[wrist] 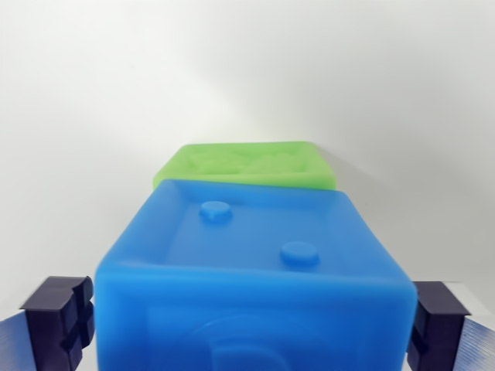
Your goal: Stack cube
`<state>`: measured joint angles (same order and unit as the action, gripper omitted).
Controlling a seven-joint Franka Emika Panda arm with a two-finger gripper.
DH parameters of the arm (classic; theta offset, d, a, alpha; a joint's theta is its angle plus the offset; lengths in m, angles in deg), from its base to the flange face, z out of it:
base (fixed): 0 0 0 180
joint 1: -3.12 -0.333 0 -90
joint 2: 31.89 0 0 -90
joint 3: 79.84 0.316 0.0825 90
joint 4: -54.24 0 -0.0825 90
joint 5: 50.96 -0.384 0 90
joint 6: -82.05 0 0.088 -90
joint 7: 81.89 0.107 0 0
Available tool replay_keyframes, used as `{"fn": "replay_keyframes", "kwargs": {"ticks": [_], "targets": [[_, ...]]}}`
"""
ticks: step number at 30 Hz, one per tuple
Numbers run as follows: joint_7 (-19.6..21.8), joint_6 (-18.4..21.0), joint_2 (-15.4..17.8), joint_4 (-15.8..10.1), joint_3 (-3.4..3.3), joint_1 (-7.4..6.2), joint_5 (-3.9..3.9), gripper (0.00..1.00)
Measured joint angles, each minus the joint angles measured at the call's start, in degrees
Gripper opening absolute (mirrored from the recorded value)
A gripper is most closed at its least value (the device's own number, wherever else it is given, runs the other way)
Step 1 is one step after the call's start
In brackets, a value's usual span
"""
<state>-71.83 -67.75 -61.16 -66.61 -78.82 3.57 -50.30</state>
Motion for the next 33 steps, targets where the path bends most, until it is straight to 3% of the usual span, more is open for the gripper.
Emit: {"fn": "replay_keyframes", "kwargs": {"ticks": [19, 33], "targets": [[0.0, 0.27, 0.36, -0.04, 0.0, 0.0, 0.0, 1.0], [0.0, 3.58, 4.26, -0.48, 0.0, 0.0, 0.0, 1.0]]}}
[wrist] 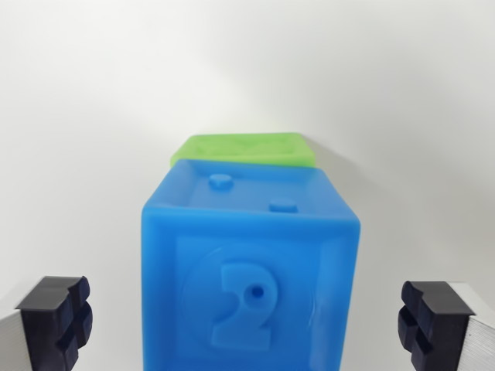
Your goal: Stack cube
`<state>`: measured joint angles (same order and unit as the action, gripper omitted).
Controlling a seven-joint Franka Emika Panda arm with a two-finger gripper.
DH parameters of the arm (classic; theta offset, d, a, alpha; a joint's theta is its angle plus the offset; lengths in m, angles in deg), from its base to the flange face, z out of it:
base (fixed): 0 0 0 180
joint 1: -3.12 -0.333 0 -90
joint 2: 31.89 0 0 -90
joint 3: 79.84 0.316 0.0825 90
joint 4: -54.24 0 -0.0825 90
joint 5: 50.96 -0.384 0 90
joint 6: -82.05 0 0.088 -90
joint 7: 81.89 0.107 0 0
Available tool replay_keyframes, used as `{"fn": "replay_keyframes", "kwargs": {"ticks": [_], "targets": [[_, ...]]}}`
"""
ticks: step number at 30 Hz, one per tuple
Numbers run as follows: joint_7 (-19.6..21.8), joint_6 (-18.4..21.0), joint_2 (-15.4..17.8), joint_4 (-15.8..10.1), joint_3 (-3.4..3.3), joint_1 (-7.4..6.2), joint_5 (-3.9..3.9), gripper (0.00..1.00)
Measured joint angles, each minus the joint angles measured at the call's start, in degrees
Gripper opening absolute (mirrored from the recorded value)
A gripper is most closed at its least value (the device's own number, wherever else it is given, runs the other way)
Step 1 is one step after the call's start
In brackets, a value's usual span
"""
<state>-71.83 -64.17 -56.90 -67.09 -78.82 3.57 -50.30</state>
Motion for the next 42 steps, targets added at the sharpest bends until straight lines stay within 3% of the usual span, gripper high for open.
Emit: {"fn": "replay_keyframes", "kwargs": {"ticks": [20, 42], "targets": [[-0.02, 8.44, 8.33, 0.25, 0.04, 0.0, -0.08, 1.0], [-0.18, 20.49, 16.33, 4.39, 0.06, 0.0, -0.23, 1.0]]}}
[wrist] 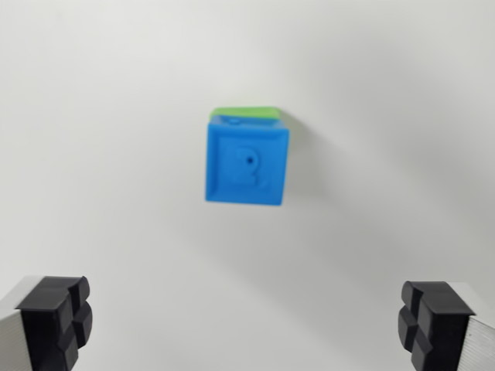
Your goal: Stack cube
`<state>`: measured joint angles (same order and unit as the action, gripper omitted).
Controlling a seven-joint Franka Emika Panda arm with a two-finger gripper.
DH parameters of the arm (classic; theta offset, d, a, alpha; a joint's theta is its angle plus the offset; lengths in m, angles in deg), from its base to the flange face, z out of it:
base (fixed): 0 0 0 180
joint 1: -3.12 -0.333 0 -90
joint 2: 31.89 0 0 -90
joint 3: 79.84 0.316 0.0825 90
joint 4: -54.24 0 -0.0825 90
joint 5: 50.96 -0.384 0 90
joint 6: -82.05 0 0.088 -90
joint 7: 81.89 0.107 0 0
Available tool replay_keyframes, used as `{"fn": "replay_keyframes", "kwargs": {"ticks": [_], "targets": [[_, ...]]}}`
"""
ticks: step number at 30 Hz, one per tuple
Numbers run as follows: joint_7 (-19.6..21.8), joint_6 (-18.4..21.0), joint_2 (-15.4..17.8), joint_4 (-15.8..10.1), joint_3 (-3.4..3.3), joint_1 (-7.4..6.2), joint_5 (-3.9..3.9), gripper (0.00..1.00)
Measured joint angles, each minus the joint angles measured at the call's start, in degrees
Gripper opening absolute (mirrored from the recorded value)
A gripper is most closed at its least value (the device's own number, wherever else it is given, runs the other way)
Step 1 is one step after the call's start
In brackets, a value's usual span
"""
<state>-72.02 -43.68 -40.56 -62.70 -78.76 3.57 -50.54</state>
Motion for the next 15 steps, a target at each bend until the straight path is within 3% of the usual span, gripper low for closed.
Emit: {"fn": "replay_keyframes", "kwargs": {"ticks": [15], "targets": [[-0.08, 7.28, 3.12, 4.18, 0.0, 0.0, -0.06, 1.0]]}}
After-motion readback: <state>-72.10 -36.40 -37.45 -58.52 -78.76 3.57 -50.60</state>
